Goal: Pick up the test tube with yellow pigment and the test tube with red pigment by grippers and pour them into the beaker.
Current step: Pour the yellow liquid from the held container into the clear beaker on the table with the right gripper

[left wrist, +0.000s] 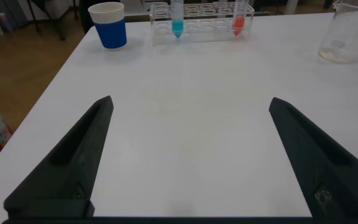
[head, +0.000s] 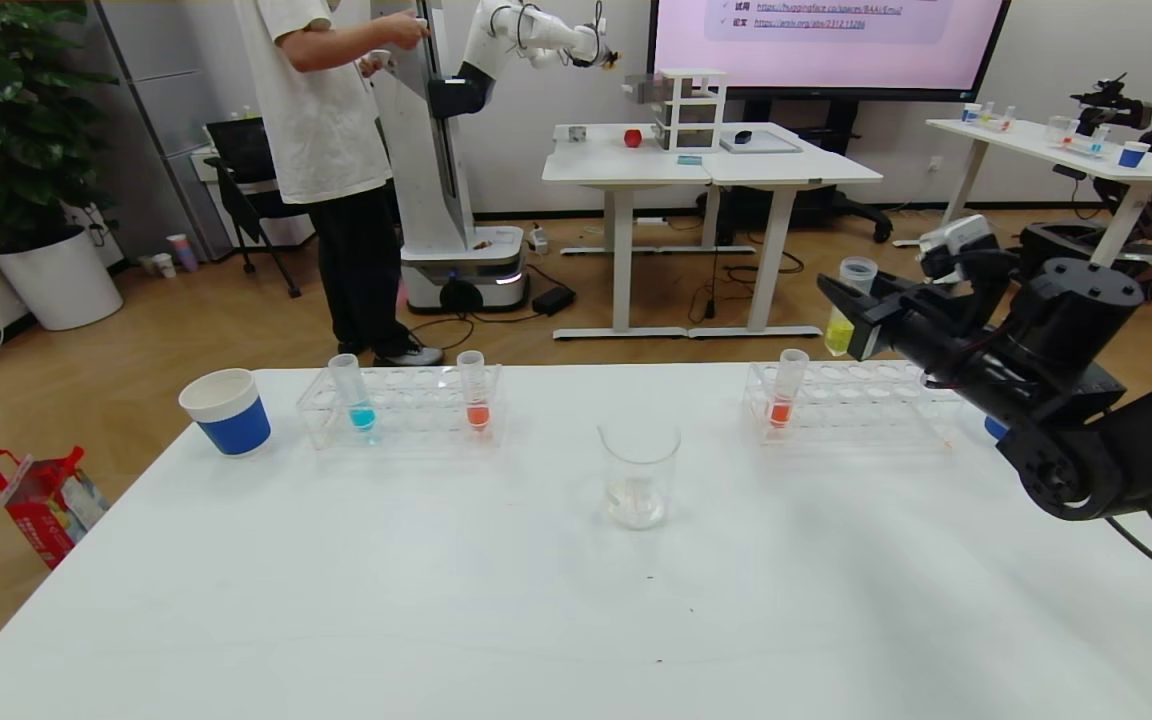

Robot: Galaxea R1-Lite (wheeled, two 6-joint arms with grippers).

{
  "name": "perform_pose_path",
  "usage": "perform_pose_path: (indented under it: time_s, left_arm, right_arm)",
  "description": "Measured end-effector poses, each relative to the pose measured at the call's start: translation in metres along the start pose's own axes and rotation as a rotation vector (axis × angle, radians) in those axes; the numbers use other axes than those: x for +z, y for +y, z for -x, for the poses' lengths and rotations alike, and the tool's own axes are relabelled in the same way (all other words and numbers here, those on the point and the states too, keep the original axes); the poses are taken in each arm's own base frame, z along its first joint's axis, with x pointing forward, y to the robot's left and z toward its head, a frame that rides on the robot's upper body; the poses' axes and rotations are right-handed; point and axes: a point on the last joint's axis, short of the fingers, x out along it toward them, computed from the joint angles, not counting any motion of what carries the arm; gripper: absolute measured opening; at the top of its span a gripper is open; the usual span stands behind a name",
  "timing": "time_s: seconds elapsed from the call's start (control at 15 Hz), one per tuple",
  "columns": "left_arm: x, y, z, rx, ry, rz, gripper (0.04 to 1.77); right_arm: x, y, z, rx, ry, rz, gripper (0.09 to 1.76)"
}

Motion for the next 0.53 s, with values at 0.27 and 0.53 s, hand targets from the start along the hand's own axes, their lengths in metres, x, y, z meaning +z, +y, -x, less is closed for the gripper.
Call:
perform_pose_path:
  time_s: [0.27, 0.53]
  left_arm:
    - [0.0, 0.0, 0.0, 0.0, 0.0, 0.0, 1.75]
    - [0.0, 0.0, 0.0, 0.0, 0.0, 0.0, 1.75]
  right_arm:
    - [0.017, 0.053, -0.011, 0.122, -0.078, 0.092, 0.5]
    - [0.021, 0.093, -0.014, 0.25, -0.078, 0.256, 0.5]
